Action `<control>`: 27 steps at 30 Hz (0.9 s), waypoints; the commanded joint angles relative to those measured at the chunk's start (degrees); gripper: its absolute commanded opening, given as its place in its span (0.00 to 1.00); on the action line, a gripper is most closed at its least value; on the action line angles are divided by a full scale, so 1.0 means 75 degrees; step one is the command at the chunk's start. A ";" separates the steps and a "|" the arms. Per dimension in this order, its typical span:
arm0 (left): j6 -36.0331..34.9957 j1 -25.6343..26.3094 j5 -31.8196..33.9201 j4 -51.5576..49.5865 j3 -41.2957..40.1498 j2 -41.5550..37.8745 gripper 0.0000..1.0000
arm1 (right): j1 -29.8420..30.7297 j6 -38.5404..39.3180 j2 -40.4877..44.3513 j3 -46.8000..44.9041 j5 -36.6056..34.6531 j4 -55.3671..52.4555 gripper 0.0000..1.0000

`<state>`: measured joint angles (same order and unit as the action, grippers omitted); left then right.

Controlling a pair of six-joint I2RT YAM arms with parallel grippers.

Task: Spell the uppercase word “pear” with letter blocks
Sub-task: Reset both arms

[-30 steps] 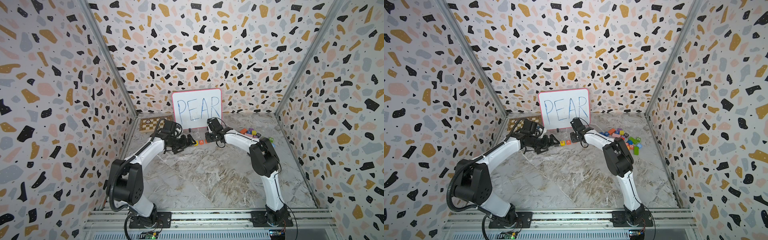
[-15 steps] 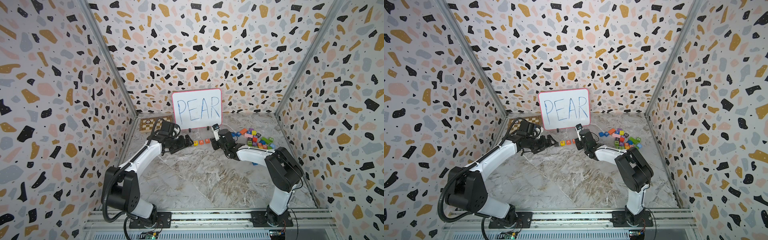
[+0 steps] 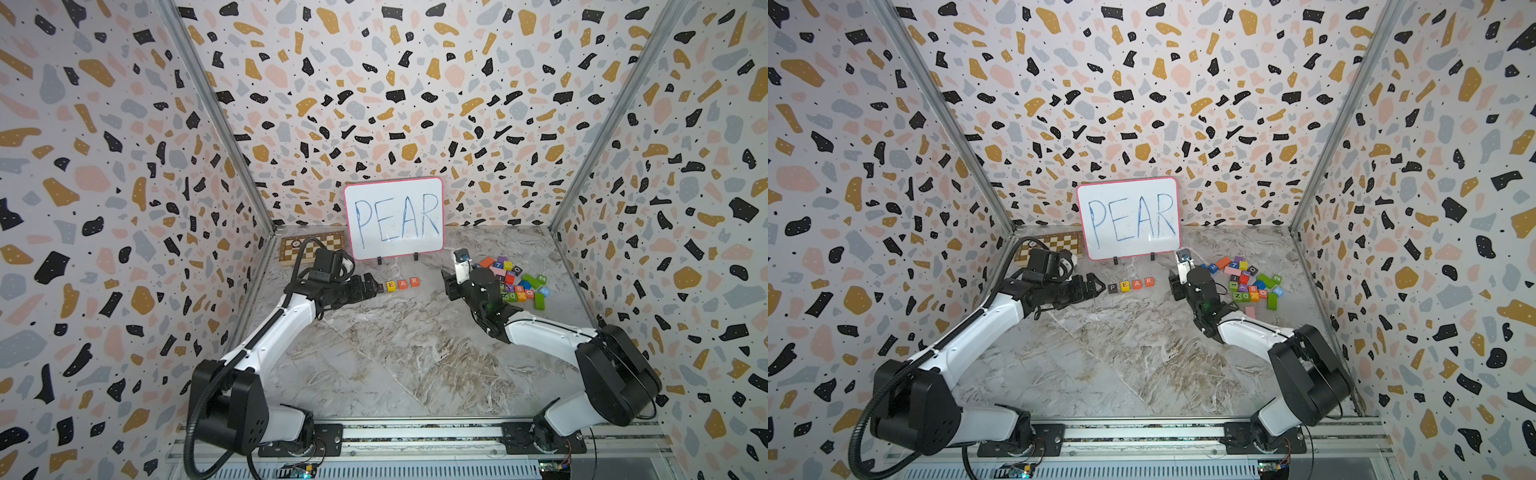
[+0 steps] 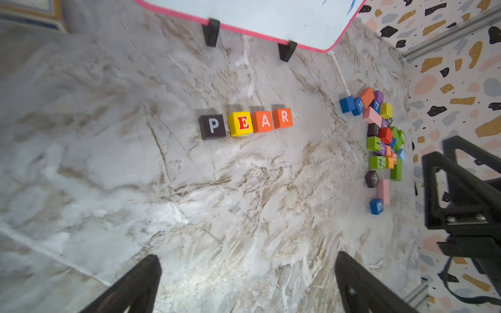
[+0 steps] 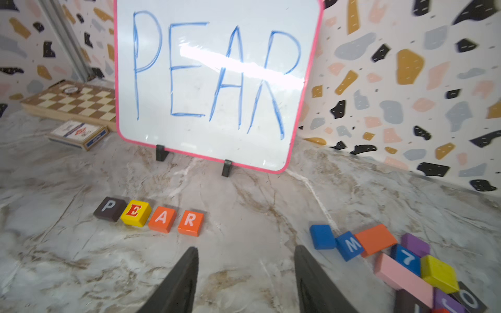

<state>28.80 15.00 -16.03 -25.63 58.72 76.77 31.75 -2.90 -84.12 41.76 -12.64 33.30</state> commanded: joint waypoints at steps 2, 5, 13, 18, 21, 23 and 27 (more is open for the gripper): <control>-0.0357 -0.0055 0.1428 0.0731 -0.0411 -0.0372 0.99 | -0.0845 0.0300 0.0904 -0.0786 -0.0119 0.0674 0.60; -0.0498 -0.0057 0.2360 0.1070 -0.0579 -0.0498 0.99 | -0.1536 0.0573 0.1190 -0.1173 -0.0121 0.0530 0.60; -0.2011 -0.0055 0.4315 0.1924 -0.0878 -0.0125 0.99 | -0.2637 0.0584 0.1436 -0.1977 -0.0003 0.0320 0.57; -0.2741 -0.0082 0.5057 0.2463 -0.1144 0.0473 0.99 | -0.2785 0.1058 0.1389 -0.2970 0.0207 0.1863 0.57; -0.3088 -0.0137 0.5369 0.3397 -0.1626 0.0689 0.98 | -0.2832 0.1022 0.1082 -0.3257 0.0263 0.2525 0.57; -0.3436 -0.0169 0.5533 0.4485 -0.2122 0.0668 0.96 | -0.2862 0.1136 0.0878 -0.3501 0.0565 0.3191 0.56; -0.3720 -0.0329 0.5407 0.4481 -0.1956 0.0717 0.96 | -0.2974 0.1115 0.0551 -0.3576 0.0933 0.3689 0.56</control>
<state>4.86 13.32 22.13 -0.82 43.51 82.78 10.07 4.75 -78.87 15.09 -8.23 53.76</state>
